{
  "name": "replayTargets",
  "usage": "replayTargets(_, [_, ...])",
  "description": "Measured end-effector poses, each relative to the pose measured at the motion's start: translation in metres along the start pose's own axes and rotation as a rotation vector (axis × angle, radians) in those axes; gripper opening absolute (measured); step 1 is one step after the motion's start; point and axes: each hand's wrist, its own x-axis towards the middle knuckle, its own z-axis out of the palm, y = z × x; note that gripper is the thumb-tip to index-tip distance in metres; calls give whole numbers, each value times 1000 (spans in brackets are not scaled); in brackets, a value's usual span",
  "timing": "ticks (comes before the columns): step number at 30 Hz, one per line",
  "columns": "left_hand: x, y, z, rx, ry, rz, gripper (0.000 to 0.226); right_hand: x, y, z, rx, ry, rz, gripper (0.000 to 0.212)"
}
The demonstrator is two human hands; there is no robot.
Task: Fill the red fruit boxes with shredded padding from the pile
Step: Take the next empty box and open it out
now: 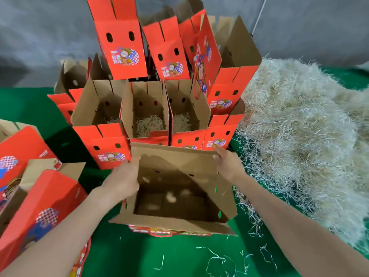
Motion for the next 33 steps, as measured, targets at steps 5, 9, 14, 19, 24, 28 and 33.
replayTargets(5, [-21,25,1,-42,3,21,56,12,33,-22,9,12,56,21])
replayTargets(9, [-14,63,1,105,179,209,94,7,51,-25,31,14,-42,20])
replayTargets(14, [-6,158,16,-70,175,399,62,-3,65,-41,139,20,-191,33])
replayTargets(19, [2,247,39,-295,150,449,29,-9,149,-88,112,162,-97,38])
replayTargets(24, [23,326,53,-379,100,490,22,12,268,-156,-175,451,290,93])
replayTargets(28, [43,371,59,-389,5,475,32,37,327,-182,-213,226,421,134])
replayTargets(33, [63,406,59,-439,-45,420,86,64,349,-187,-21,47,378,59])
